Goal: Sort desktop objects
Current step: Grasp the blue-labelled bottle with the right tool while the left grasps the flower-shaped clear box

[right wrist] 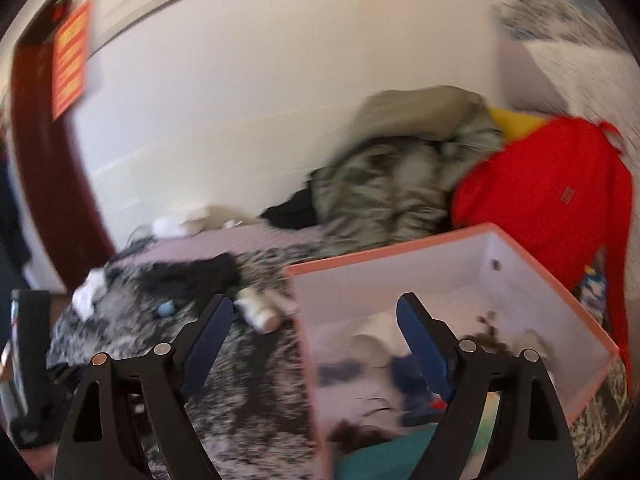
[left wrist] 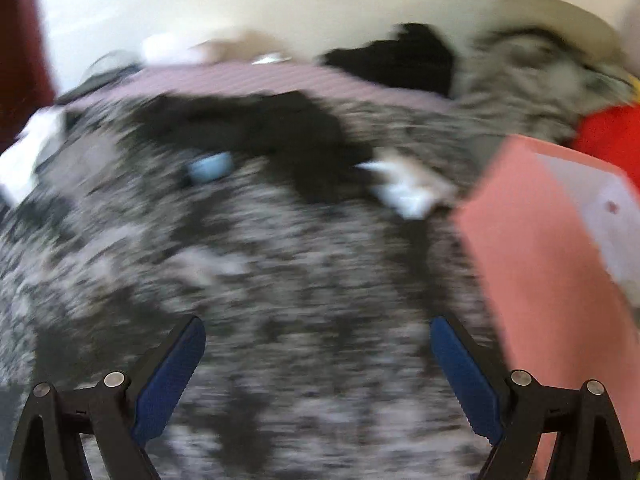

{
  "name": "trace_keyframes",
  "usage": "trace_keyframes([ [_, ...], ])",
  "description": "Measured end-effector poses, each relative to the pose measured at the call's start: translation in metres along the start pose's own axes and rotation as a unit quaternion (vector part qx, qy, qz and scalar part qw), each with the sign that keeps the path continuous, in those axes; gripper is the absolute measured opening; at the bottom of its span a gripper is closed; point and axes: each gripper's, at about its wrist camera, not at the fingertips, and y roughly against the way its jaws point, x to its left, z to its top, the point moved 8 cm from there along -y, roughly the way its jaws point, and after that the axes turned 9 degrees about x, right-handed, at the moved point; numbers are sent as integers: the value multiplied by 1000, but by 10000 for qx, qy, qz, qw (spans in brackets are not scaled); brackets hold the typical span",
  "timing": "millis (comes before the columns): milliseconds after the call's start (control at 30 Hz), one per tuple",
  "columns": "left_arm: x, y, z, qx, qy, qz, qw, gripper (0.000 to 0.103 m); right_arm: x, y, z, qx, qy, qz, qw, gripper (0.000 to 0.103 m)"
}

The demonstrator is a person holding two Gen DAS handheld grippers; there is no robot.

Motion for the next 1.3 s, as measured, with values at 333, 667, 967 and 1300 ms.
trace_keyframes([
  [333, 157, -14, 43, -238, 737, 886, 9931, 95, 126, -91, -47, 901, 1339, 179, 9867, 88],
  [667, 250, -103, 64, -134, 952, 1243, 9876, 103, 102, -199, -99, 2433, 760, -169, 9668, 88],
  [967, 252, -143, 134, -163, 890, 1080, 9900, 103, 160, -247, -102, 2544, 1237, 493, 9579, 94],
  [1300, 256, -168, 189, -268, 841, 889, 9921, 102, 257, -326, -64, 2181, 1864, 930, 9534, 103],
])
